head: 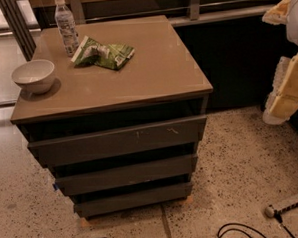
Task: Open top drawer
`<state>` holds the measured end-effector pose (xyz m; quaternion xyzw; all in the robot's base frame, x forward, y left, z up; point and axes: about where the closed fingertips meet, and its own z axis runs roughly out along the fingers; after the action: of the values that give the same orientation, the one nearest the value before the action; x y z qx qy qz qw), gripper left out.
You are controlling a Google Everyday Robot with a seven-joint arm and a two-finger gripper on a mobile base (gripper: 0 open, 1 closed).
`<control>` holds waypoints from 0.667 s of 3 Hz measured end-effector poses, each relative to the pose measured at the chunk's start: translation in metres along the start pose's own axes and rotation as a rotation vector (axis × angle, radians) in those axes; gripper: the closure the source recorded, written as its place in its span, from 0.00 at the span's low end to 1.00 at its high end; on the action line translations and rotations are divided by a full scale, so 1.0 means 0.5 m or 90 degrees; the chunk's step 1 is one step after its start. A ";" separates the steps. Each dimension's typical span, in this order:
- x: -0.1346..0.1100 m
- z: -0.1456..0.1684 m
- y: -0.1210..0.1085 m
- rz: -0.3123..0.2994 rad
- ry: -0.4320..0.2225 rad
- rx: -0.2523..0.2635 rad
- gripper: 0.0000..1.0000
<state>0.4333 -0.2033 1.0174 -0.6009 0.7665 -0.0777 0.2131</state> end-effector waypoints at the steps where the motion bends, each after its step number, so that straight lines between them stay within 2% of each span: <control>1: 0.000 0.000 0.000 0.000 0.000 0.000 0.00; 2: -0.002 0.019 -0.005 0.006 -0.024 0.012 0.19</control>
Offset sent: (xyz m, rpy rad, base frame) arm 0.0209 0.0009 -0.0292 0.0931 -0.0470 0.0025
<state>0.4399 -0.2018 1.0099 -0.5969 0.7642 -0.0723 0.2335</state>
